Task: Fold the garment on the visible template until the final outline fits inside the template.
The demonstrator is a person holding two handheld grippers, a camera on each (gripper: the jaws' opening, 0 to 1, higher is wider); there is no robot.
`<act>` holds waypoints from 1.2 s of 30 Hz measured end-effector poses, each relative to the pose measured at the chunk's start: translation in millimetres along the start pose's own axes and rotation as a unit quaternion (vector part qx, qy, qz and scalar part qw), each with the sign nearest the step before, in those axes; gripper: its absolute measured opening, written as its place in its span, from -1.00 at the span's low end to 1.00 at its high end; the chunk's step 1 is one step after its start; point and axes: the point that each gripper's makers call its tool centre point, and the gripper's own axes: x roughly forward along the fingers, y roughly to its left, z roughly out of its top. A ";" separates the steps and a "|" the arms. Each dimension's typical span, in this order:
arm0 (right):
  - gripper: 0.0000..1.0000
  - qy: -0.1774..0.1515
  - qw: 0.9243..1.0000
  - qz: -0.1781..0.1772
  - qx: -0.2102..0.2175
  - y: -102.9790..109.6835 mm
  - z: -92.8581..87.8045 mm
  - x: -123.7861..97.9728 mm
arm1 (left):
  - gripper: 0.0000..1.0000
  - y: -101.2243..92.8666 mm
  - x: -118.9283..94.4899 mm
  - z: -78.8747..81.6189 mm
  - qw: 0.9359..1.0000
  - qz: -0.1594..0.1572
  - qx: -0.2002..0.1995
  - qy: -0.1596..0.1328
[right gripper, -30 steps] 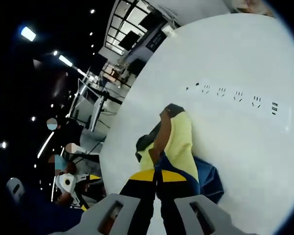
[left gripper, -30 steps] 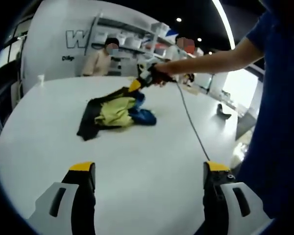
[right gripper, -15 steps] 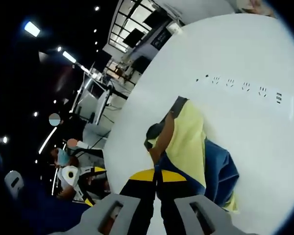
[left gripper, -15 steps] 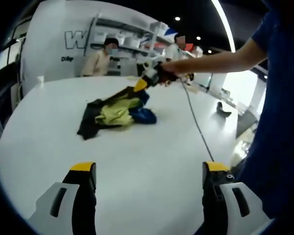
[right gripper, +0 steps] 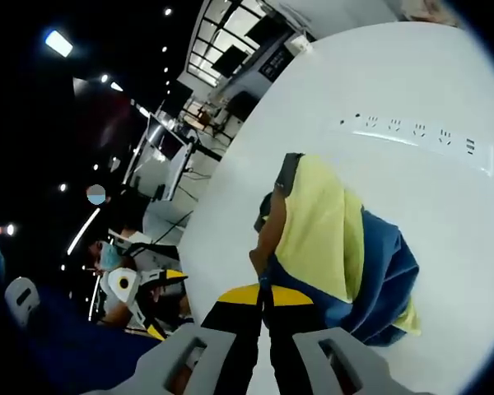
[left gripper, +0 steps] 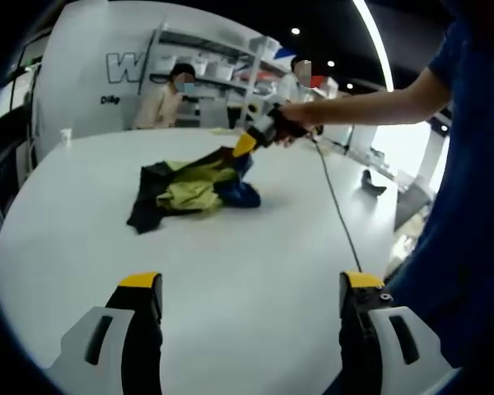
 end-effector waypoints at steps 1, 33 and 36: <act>-1.00 0.000 1.000 0.000 0.000 0.7 -1.4 0.0 | 0.68 -0.3 -0.1 -0.3 1.000 0.000 0.000 0.000; -1.00 -0.027 0.999 0.032 0.013 47.8 -67.1 -7.5 | 0.67 -20.4 -8.4 -19.1 1.000 -0.014 0.013 0.011; -1.00 -0.035 0.999 0.032 0.010 51.2 -65.2 -13.8 | 0.66 -24.2 -6.5 -17.6 1.000 -0.017 0.016 0.010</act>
